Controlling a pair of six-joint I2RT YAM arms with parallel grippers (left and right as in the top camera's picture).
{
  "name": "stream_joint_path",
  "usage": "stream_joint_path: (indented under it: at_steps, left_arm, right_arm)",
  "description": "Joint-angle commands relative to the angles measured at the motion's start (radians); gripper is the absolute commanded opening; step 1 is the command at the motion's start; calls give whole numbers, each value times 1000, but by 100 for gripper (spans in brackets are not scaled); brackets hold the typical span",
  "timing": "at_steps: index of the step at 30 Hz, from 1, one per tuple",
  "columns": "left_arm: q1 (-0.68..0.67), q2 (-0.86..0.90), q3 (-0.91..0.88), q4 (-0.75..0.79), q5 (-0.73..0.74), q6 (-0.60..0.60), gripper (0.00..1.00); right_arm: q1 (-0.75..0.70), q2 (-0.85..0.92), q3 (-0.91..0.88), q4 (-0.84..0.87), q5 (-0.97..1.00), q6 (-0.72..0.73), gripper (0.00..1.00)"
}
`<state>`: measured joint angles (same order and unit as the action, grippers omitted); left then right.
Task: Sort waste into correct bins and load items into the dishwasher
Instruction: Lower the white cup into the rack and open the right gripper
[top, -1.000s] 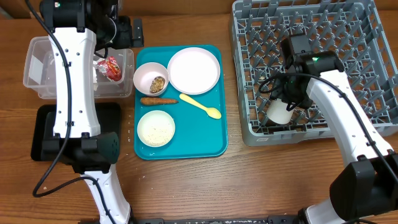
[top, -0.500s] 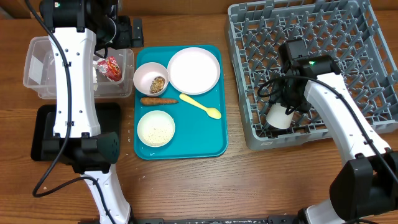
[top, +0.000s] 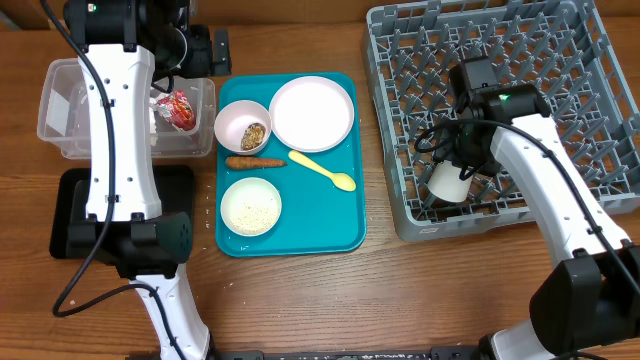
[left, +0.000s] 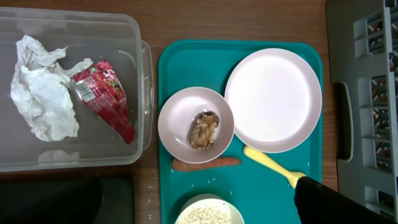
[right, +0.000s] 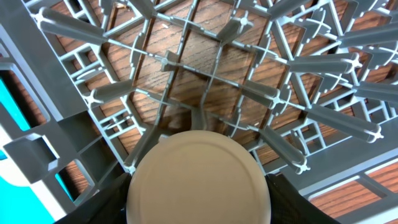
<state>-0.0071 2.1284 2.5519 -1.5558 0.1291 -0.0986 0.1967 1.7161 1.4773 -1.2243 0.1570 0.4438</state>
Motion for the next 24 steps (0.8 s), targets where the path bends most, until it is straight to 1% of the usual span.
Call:
stream_joint_path:
  at_steps: [1, 6, 10, 16, 24]
  left_arm:
    - [-7, -8, 14, 5, -7, -3, 100]
    - [-7, -8, 14, 5, -8, -2, 100]
    - [-8, -8, 14, 6, -11, -2, 100]
    - [-6, -8, 14, 12, -11, -2, 100]
    - [-6, -8, 14, 12, -36, -2, 100]
  right_arm:
    - [7, -31, 31, 6, 23, -3, 41]
    - [18, -42, 30, -3, 113, -6, 40]
    - [60, -42, 26, -11, 146, -6, 40]
    - [129, -43, 26, -11, 165, 11, 41]
    - [138, -43, 26, -12, 172, 28, 41]
